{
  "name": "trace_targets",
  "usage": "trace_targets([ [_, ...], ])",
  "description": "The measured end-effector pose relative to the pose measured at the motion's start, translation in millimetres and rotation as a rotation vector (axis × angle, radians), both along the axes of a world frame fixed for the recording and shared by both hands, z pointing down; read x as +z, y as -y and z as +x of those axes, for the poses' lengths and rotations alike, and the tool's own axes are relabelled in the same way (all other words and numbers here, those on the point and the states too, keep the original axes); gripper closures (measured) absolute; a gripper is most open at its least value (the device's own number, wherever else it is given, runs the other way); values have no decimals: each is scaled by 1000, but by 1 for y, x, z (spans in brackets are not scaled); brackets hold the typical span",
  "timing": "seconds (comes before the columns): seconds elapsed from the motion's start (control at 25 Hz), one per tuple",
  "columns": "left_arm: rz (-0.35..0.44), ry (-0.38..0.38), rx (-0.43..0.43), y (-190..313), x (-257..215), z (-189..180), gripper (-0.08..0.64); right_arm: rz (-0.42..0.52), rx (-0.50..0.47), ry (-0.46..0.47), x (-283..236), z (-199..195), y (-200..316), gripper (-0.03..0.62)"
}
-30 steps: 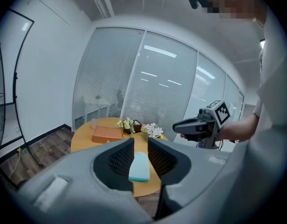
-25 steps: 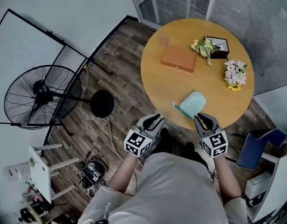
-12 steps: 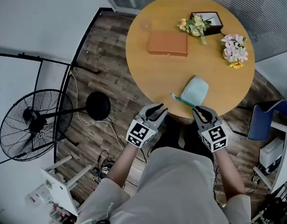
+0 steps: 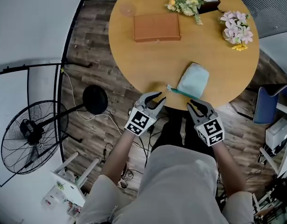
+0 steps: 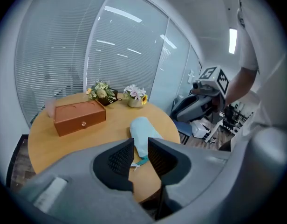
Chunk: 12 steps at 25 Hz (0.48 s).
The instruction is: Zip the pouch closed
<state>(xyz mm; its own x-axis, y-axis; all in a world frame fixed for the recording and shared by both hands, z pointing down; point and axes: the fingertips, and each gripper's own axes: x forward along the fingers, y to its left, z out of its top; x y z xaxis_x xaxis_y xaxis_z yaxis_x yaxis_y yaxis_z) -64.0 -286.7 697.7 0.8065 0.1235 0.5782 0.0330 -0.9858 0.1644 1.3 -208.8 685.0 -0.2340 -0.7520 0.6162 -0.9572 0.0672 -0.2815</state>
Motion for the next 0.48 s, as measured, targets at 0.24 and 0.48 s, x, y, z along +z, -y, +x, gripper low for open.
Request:
trace_targets([
  [0.24,49,111,123,2,64,14,462,-44,7,53,41,0,1,532],
  [0.48,119,204,279,3,114,20,461,-76,29,117,68,-2,2,532],
])
